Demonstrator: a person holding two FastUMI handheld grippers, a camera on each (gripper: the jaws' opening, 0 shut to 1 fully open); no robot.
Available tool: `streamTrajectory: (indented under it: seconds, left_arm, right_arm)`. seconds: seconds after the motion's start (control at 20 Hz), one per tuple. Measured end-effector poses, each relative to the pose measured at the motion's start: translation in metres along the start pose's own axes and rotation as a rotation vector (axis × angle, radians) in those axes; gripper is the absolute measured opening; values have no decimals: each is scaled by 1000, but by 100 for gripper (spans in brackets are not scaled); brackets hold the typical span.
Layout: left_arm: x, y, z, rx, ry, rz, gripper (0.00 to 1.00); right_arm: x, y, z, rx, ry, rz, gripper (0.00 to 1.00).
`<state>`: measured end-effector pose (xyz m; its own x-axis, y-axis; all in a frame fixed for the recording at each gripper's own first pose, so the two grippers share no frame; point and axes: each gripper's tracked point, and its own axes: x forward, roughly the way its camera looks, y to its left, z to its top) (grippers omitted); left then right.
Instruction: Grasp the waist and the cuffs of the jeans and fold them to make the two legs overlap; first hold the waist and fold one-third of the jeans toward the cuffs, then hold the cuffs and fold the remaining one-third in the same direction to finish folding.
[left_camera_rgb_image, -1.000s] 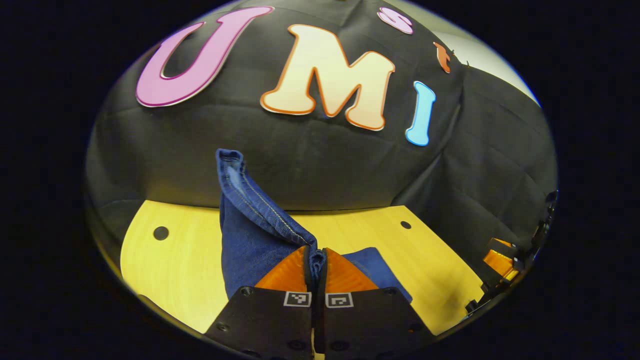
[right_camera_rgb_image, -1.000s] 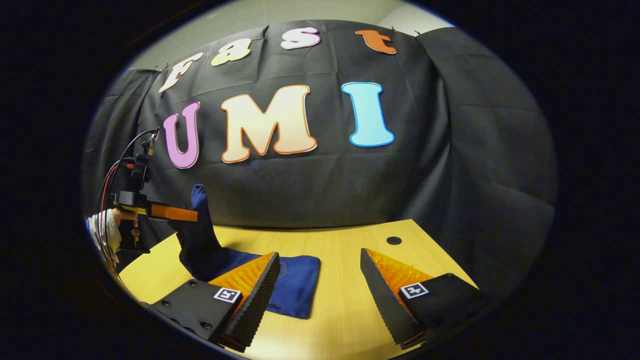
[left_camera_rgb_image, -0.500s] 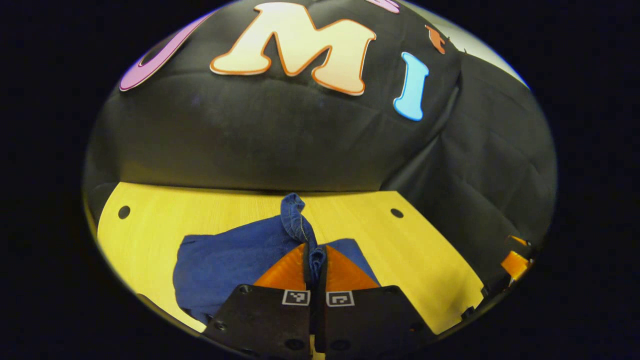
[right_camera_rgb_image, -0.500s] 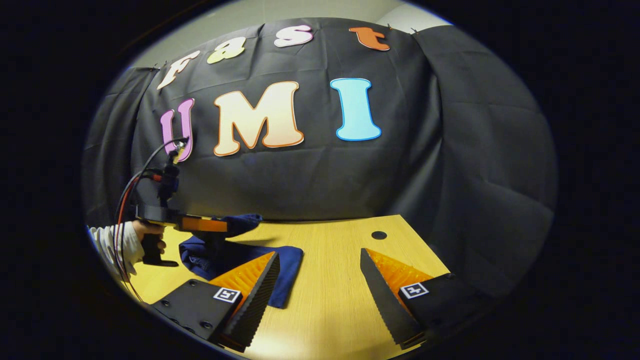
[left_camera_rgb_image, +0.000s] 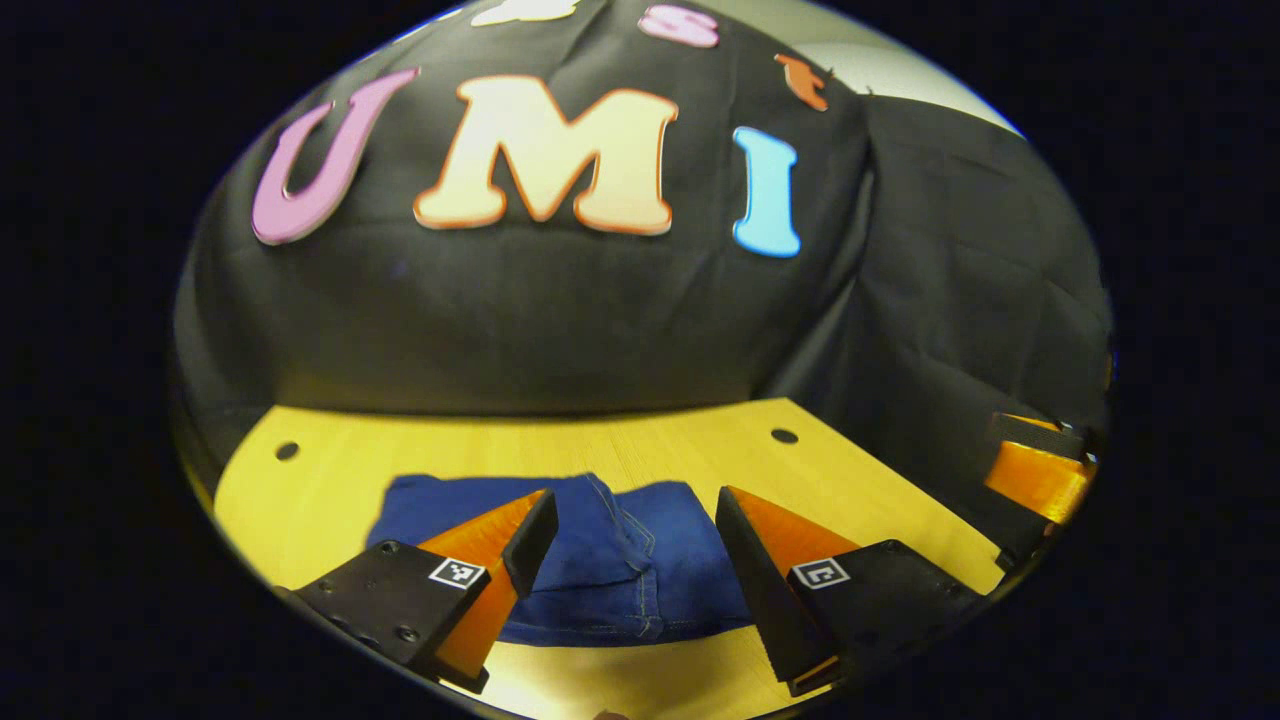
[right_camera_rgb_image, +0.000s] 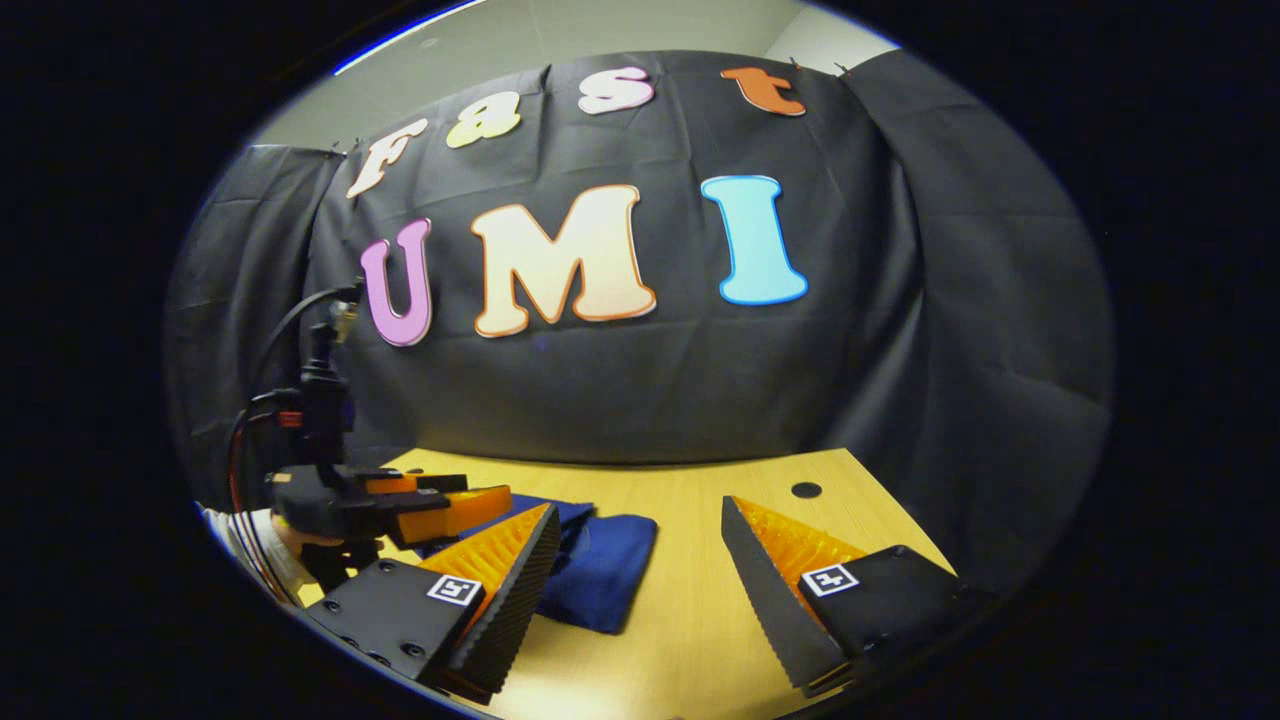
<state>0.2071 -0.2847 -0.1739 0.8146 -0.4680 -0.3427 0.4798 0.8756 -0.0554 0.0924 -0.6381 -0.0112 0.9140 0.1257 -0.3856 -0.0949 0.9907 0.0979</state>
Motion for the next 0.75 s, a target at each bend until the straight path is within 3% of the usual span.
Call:
streamTrajectory:
  seconds: [0.15,0.4,0.75]
  left_arm:
    - [-79,20,37,88,-123,81,94]
    - [-185,40,72,142,-212,129,94]
    - [-263,50,100,147,-305,162,93]
  right_arm:
    - [-26,35,42,11,-124,12,100]
    - [-80,100,93,31,-250,65,99]
    - [-132,149,124,26,-325,99,99]
